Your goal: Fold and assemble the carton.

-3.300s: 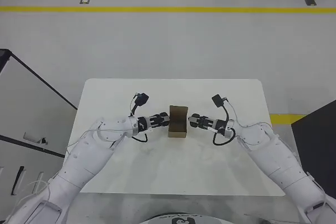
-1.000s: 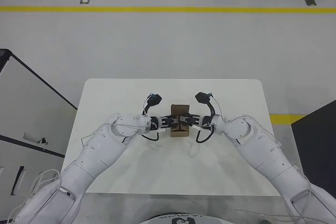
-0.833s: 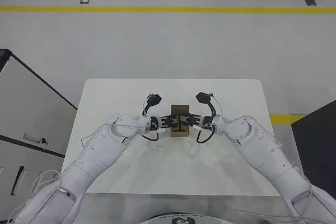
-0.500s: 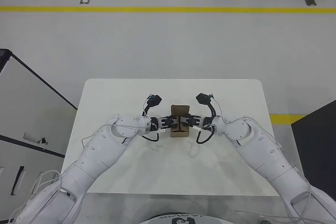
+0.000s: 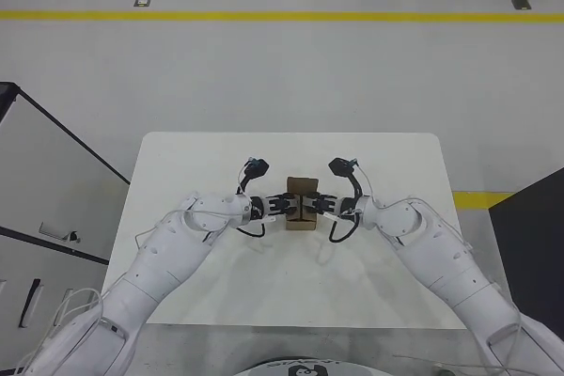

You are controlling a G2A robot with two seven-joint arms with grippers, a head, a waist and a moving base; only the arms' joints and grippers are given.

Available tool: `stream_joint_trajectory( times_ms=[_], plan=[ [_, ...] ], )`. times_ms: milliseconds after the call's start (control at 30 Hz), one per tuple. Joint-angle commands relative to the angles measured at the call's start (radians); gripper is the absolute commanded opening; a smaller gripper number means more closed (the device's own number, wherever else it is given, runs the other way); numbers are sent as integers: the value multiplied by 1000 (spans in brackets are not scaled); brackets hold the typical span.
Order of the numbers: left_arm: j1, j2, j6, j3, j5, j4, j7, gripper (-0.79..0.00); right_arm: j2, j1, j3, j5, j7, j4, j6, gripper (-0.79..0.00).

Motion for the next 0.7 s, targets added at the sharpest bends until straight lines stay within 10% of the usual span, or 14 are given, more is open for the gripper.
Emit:
stream_joint_trajectory(
  times_ms=[0, 667],
  plan=[
    [2, 0, -6, -5, 1, -9, 2, -785, 0, -3, 4, -1, -2, -8, -5, -785],
    [11, -5, -10, -20, 9, -7, -1, -785, -2, -23, 38, -3, 11, -25, -25, -785]
  ],
)
